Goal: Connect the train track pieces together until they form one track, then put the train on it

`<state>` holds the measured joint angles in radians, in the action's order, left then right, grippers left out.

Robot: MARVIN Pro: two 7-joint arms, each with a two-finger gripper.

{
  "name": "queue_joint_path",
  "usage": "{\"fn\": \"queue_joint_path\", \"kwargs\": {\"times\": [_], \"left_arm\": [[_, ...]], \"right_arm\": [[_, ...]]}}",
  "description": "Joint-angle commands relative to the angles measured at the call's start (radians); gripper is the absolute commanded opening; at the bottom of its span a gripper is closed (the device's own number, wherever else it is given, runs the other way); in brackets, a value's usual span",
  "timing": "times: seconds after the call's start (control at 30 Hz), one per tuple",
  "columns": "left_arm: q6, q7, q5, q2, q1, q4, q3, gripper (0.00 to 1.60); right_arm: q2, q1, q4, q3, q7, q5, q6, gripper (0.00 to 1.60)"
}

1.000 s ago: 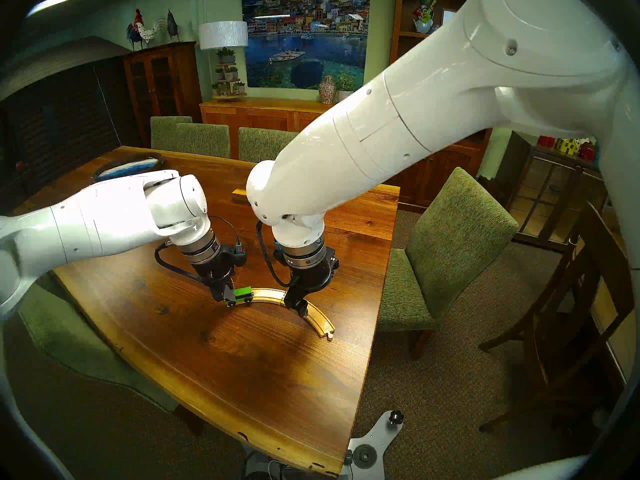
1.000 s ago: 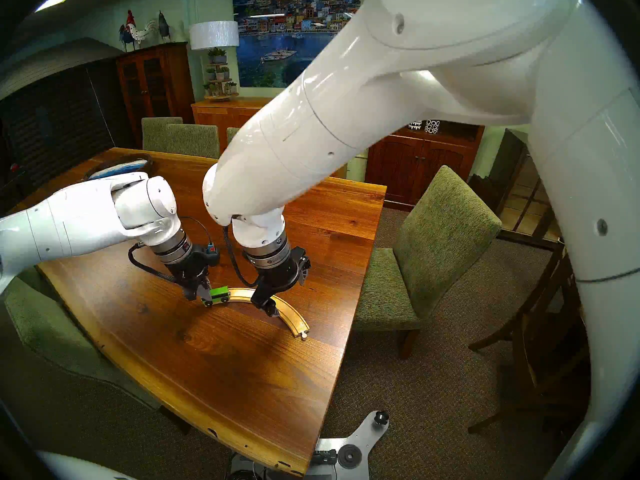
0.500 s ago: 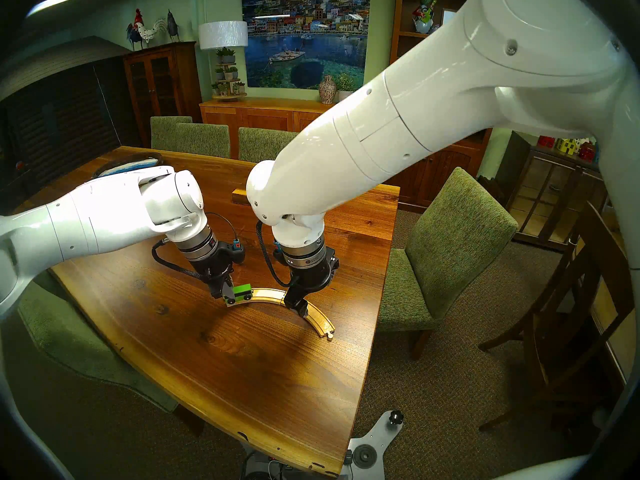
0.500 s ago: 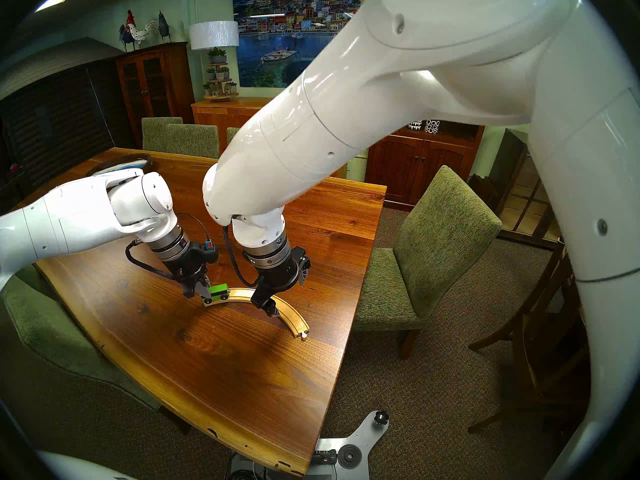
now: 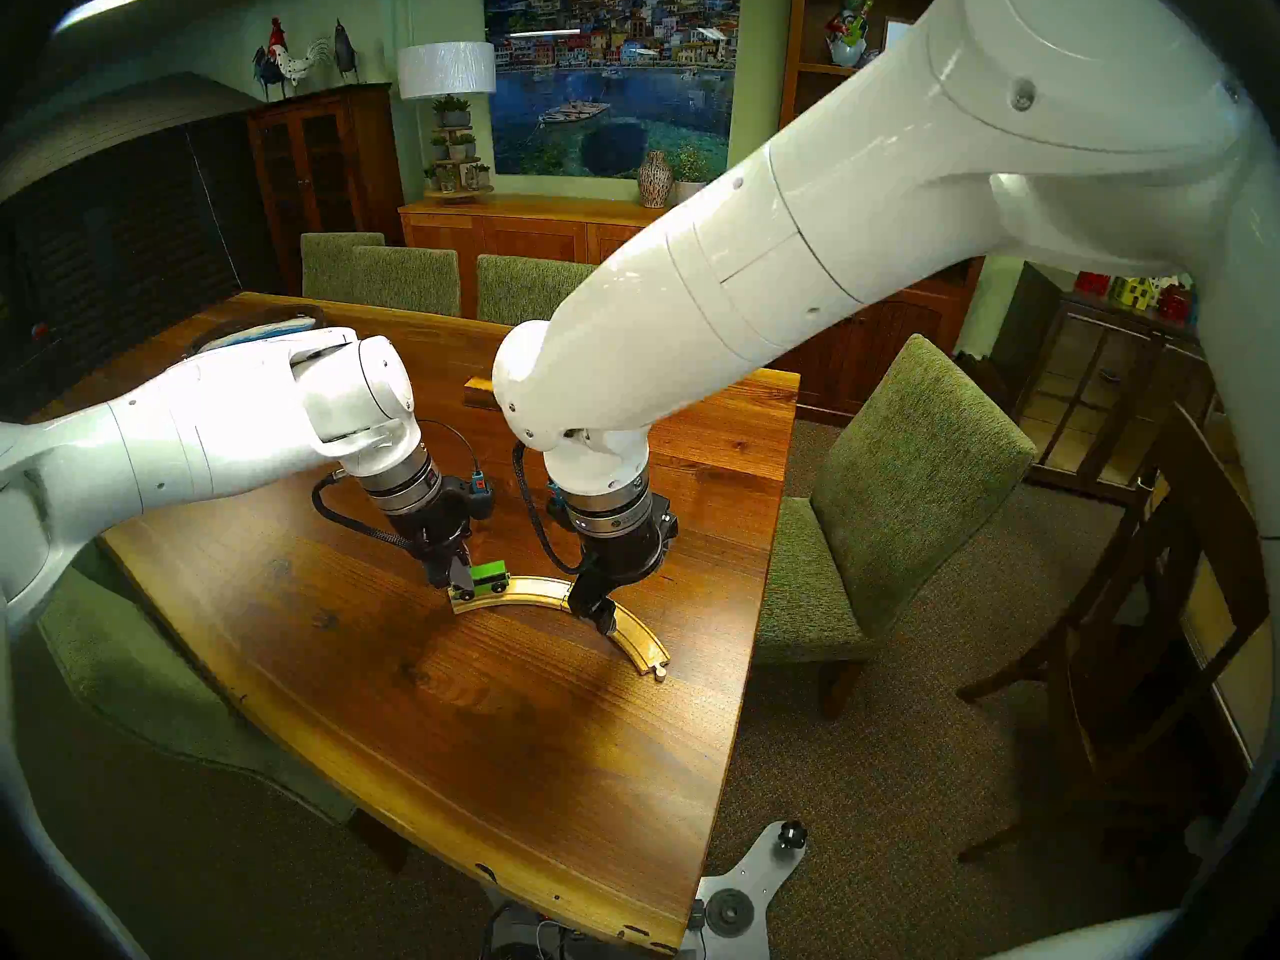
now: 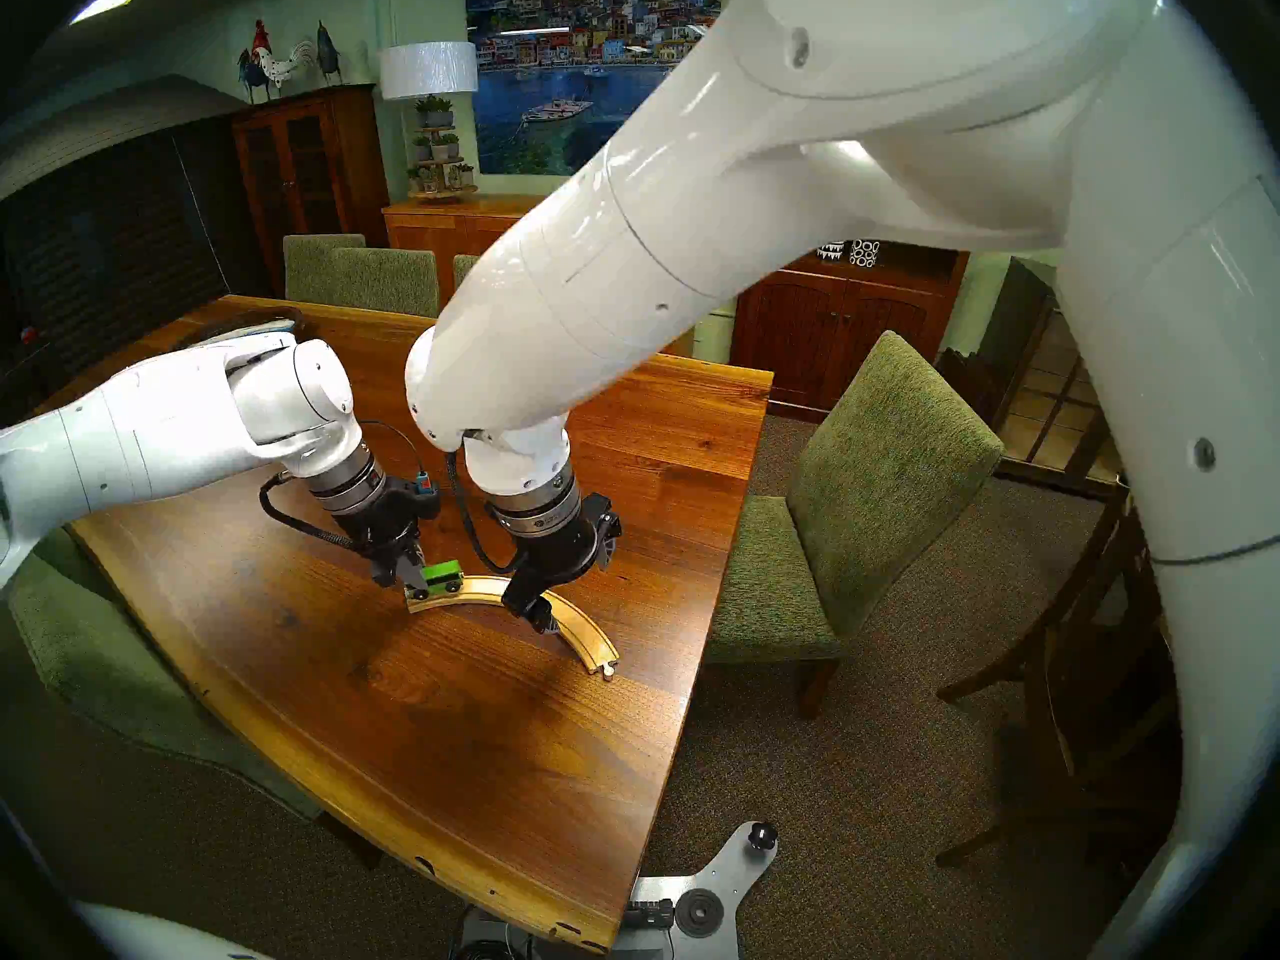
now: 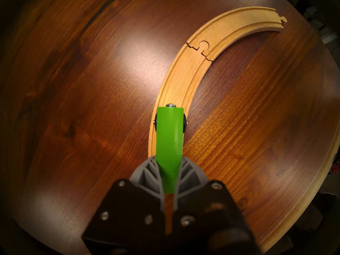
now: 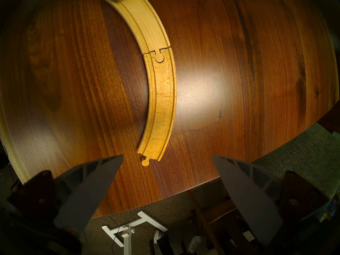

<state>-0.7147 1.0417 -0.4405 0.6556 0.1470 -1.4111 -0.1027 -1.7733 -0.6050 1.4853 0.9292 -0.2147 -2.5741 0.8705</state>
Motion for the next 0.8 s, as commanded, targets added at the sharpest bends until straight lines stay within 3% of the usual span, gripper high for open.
{"fn": "queue_joint_path", "kwargs": {"times": [0.0, 0.77], "left_arm": [[0.001, 0.0, 0.008, 0.018, -0.031, 0.01, 0.016, 0.0], [0.009, 0.009, 0.015, 0.003, -0.022, -0.002, 0.022, 0.0]], "right_arm": [[0.013, -0.025, -0.009, -0.004, -0.001, 0.001, 0.0, 1.6], [0.014, -0.024, -0.009, -0.004, -0.001, 0.001, 0.0, 1.6]]}}
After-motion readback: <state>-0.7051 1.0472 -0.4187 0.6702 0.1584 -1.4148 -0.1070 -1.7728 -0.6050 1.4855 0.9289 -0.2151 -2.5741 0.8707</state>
